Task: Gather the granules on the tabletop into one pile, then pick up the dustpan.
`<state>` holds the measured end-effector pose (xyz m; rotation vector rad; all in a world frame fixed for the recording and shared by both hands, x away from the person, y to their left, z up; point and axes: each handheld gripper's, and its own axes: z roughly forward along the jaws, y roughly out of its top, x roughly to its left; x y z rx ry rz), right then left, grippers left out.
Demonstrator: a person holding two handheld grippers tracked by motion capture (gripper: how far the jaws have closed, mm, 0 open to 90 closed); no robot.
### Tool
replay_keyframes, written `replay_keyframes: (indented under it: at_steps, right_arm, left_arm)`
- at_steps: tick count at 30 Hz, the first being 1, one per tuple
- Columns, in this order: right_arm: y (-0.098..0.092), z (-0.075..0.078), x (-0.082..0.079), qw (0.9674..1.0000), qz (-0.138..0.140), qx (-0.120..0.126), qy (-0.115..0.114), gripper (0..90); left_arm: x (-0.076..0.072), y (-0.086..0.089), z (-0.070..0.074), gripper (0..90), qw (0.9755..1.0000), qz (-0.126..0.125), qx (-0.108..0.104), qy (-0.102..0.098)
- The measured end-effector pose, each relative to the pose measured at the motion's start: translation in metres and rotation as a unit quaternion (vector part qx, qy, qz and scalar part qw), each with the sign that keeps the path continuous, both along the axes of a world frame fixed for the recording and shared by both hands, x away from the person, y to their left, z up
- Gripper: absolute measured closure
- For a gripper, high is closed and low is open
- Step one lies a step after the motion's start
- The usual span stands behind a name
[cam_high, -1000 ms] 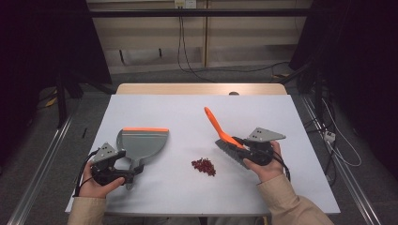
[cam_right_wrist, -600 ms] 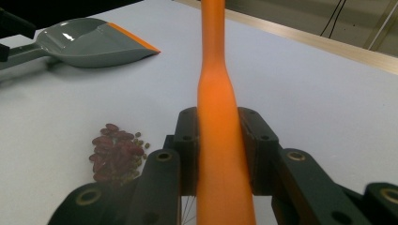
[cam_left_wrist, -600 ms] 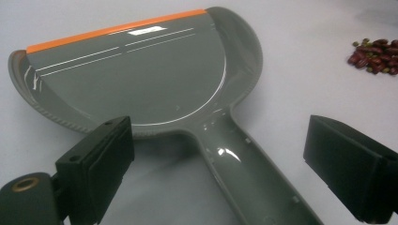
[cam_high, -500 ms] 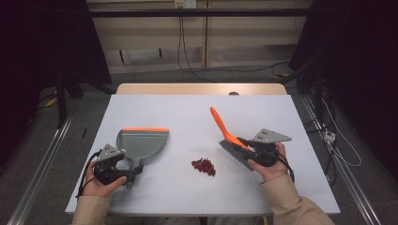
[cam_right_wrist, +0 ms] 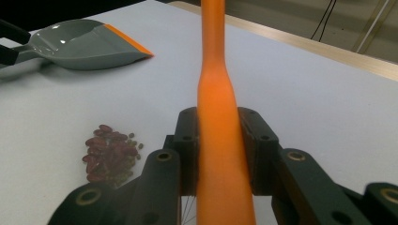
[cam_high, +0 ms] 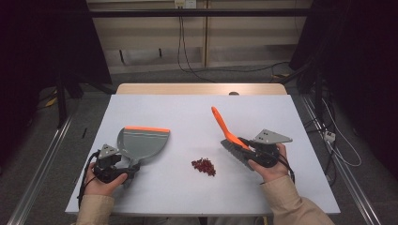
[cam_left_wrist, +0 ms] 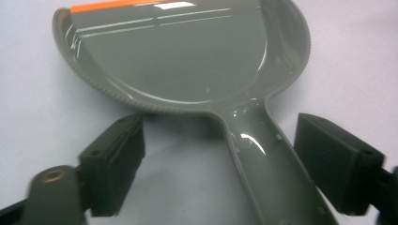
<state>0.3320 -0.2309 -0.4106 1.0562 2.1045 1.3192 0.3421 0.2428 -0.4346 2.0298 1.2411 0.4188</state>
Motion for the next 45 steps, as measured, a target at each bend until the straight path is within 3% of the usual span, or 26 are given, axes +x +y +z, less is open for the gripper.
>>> replay_keyframes:
  at_steps: [6,10,16,20,29,34,39,45]
  right_arm:
    - [0.001,-0.001,0.0,1.0,-0.001,-0.002,0.0,71.5]
    - [0.002,-0.001,0.0,1.0,-0.002,-0.004,-0.001,71.5]
    - [0.001,-0.001,0.0,1.0,-0.003,-0.003,-0.001,71.5]
    - [0.0,-0.002,0.0,1.0,-0.005,-0.005,0.0,71.6]
    - [-0.001,-0.001,0.001,1.0,-0.009,0.002,-0.001,71.5]
    - [-0.002,0.0,0.001,0.9999,-0.01,0.006,-0.001,71.6]
    - [-0.002,0.0,0.001,0.9999,-0.009,0.005,0.0,71.6]
    - [-0.003,0.0,0.002,0.9999,-0.014,0.006,0.0,71.6]
  left_arm:
    - [0.002,-0.004,0.001,35.1,1.0,0.001,0.005,0.006]
    - [0.008,-0.013,-0.002,38.7,0.9993,0.007,0.026,0.024]
    - [0.014,-0.019,-0.006,50.7,0.9986,0.006,0.026,0.046]
    - [0.015,-0.02,-0.005,61.5,0.9986,0.012,0.031,0.04]
    - [0.017,-0.014,-0.004,63.1,0.9994,0.005,0.019,0.029]
    - [0.014,-0.011,0.003,63.2,0.9996,-0.012,0.008,0.024]
    - [0.008,-0.013,0.011,63.2,0.9988,-0.046,0.003,0.017]
    - [0.002,-0.015,0.02,63.2,0.9951,-0.098,-0.008,0.009]
